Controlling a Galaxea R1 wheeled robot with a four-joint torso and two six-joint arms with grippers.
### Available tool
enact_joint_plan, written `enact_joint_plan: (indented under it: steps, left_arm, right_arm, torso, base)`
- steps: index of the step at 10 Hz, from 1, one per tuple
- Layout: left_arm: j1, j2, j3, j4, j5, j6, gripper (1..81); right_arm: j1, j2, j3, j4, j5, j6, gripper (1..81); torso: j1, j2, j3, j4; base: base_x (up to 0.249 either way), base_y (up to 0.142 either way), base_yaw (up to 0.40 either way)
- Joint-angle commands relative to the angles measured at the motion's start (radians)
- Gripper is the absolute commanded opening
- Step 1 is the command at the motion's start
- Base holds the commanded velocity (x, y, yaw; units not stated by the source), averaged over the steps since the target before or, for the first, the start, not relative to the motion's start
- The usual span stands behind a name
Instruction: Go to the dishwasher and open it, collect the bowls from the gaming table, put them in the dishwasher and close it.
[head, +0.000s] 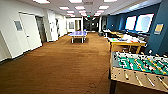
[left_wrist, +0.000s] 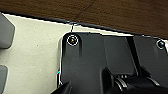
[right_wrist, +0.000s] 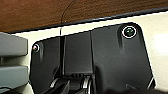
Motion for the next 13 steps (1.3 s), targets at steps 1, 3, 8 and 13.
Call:
enact_joint_plan:
  steps: [1,3,8,13]
  left_arm:
    - [-0.048,-0.012,-0.007,-0.003,0.045,0.0,81.1]
    - [-0.048,-0.012,-0.007,-0.003,0.045,0.0,81.1]
    - [-0.048,-0.012,-0.007,-0.005,0.045,0.0,81.1]
    - [-0.047,-0.012,-0.007,-0.005,0.045,0.0,81.1]
  right_arm:
    - [0.065,0.003,0.003,0.0,-0.062,0.0,81.1]
    - [0.064,0.003,0.003,0.0,-0.062,0.0,81.1]
    - [0.062,0.004,0.003,0.0,-0.062,0.0,81.1]
    - [0.062,0.004,0.006,0.0,-0.062,0.0,81.1]
  torso:
    - [0.0,0.0,0.0,0.0]
    - [0.0,0.0,0.0,0.0]
    - [0.0,0.0,0.0,0.0]
    - [-0.001,0.0,0.0,0.0]
  base:
    - [0.146,0.0,0.0]
    - [0.146,0.0,0.0]
    - [0.146,0.0,0.0]
    - [0.138,0.0,0.0]
